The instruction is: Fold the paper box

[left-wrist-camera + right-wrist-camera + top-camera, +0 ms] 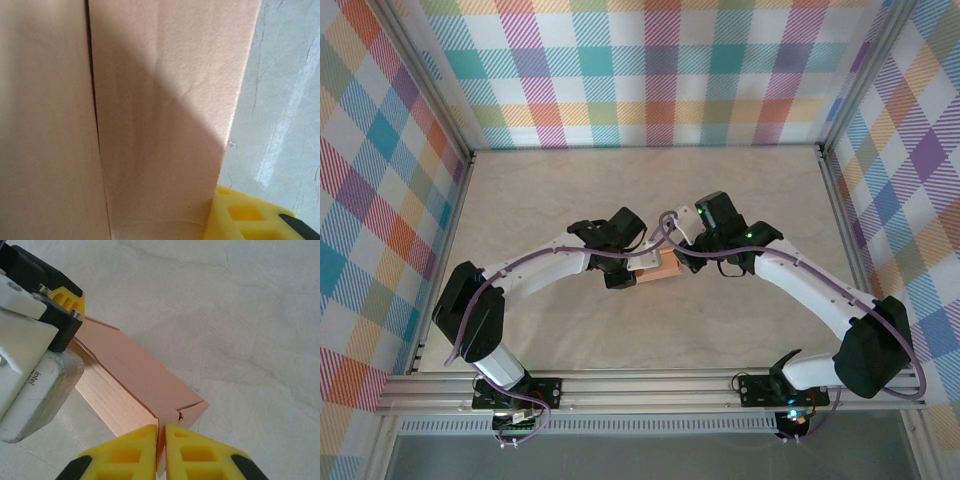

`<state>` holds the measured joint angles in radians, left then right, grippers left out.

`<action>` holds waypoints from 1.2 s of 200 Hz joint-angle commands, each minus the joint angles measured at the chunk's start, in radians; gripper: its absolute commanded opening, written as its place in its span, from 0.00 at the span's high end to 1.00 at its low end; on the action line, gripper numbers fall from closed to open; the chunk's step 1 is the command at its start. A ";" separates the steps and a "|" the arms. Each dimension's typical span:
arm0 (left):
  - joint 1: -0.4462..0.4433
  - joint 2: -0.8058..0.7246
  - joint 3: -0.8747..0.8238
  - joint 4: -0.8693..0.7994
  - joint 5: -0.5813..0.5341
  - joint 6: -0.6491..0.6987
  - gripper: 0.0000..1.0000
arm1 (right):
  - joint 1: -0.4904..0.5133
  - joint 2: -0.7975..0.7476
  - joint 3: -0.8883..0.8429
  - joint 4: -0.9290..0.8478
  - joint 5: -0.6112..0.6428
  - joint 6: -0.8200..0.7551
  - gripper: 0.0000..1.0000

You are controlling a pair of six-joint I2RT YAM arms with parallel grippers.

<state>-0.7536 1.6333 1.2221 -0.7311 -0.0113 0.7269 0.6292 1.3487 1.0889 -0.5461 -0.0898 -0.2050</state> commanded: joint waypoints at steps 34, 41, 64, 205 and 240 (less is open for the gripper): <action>0.006 0.042 -0.032 -0.076 0.046 0.008 0.61 | 0.006 0.017 0.019 0.008 -0.054 0.024 1.00; 0.005 0.043 -0.030 -0.075 0.046 0.008 0.61 | 0.006 0.016 0.019 0.007 -0.057 0.026 1.00; 0.006 0.042 -0.027 -0.071 0.042 0.001 0.60 | 0.006 0.009 0.015 0.014 -0.061 0.041 1.00; 0.006 0.106 0.057 -0.089 0.070 -0.040 0.61 | 0.020 -0.053 -0.224 0.347 0.095 0.523 1.00; 0.005 0.123 0.074 -0.105 0.075 -0.045 0.60 | 0.020 -0.046 -0.304 0.452 0.081 0.521 1.00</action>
<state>-0.7490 1.7004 1.3041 -0.7769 0.0040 0.6765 0.6361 1.2869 0.8524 -0.1623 0.0200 0.2783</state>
